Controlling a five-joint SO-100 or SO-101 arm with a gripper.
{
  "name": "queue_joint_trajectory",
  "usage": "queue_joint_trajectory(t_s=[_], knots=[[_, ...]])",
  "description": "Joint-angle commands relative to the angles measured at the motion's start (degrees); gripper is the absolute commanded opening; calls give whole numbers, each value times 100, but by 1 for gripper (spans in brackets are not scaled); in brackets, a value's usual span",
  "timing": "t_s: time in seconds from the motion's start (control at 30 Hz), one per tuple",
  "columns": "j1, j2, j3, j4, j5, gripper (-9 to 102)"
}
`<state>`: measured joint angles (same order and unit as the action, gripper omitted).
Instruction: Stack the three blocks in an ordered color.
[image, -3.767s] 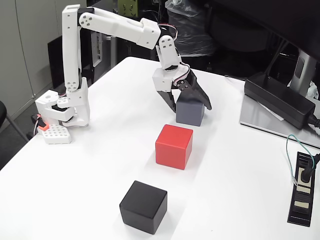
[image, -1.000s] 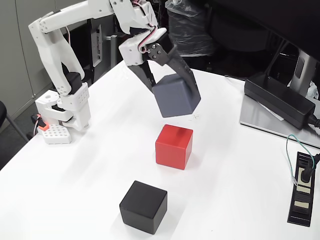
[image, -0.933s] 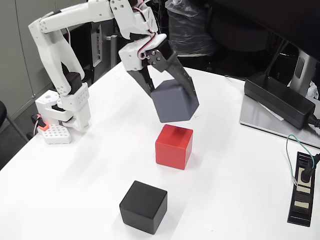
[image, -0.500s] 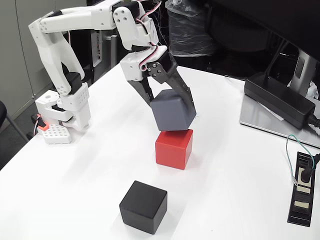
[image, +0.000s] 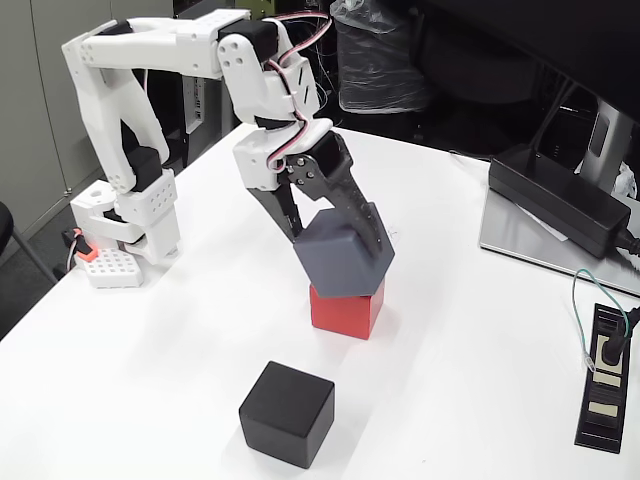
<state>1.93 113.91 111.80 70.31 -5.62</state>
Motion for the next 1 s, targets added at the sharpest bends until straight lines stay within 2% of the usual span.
queue_joint_trajectory(t_s=[0.0, 0.8, 0.97], knots=[[18, 9, -18, -62, -114, 1], [0, 18, -9, 0, -132, 2], [-264, 62, -26, 334, -422, 1]])
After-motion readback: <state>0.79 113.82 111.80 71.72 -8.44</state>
